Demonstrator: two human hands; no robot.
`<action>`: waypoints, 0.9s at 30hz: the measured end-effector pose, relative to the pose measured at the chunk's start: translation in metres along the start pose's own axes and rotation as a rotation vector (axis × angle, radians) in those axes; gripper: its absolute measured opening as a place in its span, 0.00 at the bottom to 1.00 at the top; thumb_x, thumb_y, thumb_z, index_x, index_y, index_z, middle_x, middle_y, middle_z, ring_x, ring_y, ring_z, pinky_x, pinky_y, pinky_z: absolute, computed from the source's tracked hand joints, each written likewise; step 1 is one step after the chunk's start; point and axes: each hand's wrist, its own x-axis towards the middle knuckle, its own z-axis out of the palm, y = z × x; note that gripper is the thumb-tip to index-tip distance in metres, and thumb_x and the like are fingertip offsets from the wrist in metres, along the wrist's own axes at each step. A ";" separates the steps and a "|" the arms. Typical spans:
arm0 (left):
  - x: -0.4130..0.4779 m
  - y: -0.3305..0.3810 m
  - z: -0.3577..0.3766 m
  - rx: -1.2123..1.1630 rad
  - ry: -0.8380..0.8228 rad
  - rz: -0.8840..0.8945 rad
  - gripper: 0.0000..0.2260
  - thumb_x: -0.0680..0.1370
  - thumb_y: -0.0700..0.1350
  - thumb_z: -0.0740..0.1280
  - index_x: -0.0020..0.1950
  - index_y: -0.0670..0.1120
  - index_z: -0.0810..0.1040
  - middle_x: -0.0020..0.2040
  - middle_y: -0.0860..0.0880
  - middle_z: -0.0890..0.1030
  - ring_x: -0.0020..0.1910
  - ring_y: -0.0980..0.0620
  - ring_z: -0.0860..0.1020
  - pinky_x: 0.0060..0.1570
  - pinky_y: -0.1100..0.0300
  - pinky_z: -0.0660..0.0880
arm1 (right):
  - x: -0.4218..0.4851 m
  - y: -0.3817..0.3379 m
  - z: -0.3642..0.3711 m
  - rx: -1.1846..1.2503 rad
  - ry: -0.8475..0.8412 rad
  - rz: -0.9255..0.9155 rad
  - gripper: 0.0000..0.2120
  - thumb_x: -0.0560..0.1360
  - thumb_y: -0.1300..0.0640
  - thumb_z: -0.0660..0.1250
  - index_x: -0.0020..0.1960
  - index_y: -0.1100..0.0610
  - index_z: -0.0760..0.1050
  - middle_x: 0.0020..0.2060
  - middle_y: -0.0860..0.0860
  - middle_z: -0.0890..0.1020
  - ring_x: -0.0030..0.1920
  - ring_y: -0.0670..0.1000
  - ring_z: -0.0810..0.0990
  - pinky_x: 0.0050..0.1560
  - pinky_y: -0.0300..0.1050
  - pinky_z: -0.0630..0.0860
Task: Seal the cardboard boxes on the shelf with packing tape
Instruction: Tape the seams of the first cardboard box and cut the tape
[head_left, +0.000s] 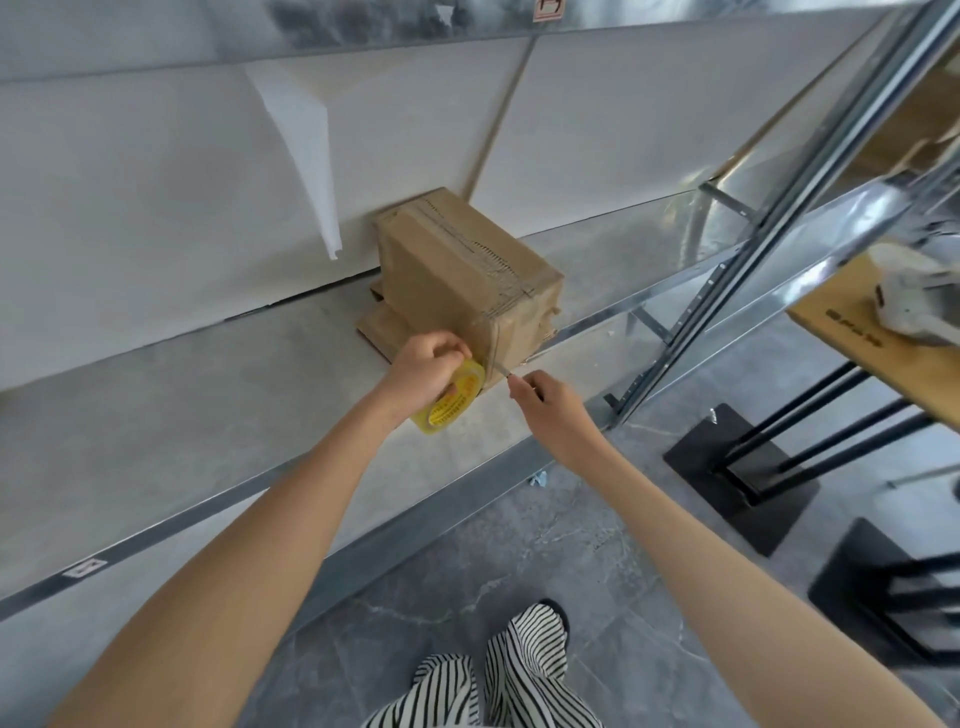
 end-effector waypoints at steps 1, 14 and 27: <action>0.000 -0.001 0.000 -0.007 0.000 -0.003 0.11 0.78 0.37 0.61 0.39 0.48 0.76 0.34 0.49 0.75 0.29 0.55 0.73 0.25 0.69 0.71 | 0.001 -0.001 0.002 -0.003 -0.005 0.003 0.19 0.81 0.46 0.54 0.50 0.61 0.74 0.30 0.49 0.71 0.30 0.48 0.67 0.29 0.42 0.62; 0.003 -0.006 -0.003 -0.027 0.005 -0.010 0.09 0.77 0.41 0.62 0.39 0.50 0.77 0.35 0.51 0.78 0.30 0.56 0.76 0.34 0.62 0.75 | 0.012 -0.015 0.007 -0.020 0.000 -0.007 0.18 0.81 0.46 0.54 0.45 0.59 0.73 0.29 0.49 0.71 0.29 0.48 0.68 0.29 0.43 0.62; 0.009 -0.007 -0.006 0.026 -0.002 0.008 0.04 0.76 0.44 0.66 0.42 0.51 0.77 0.32 0.52 0.78 0.24 0.61 0.74 0.26 0.69 0.71 | -0.001 -0.005 0.007 -0.011 0.030 -0.078 0.15 0.81 0.49 0.56 0.40 0.55 0.69 0.28 0.47 0.70 0.28 0.46 0.66 0.28 0.39 0.61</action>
